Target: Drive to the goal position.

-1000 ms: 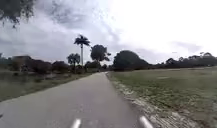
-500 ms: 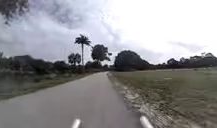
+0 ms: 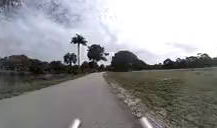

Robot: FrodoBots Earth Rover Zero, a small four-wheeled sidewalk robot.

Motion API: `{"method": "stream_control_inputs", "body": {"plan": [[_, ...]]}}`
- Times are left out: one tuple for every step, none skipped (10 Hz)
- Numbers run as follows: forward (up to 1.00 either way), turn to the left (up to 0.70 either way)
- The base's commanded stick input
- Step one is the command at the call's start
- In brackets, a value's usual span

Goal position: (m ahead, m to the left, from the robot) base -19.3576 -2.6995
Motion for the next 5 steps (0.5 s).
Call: {"method": "stream_control_inputs", "body": {"plan": [[0.69, 0.07], [0.69, 0.03], [0.69, 0.14], [0.69, 0.33], [0.69, 0.23]]}}
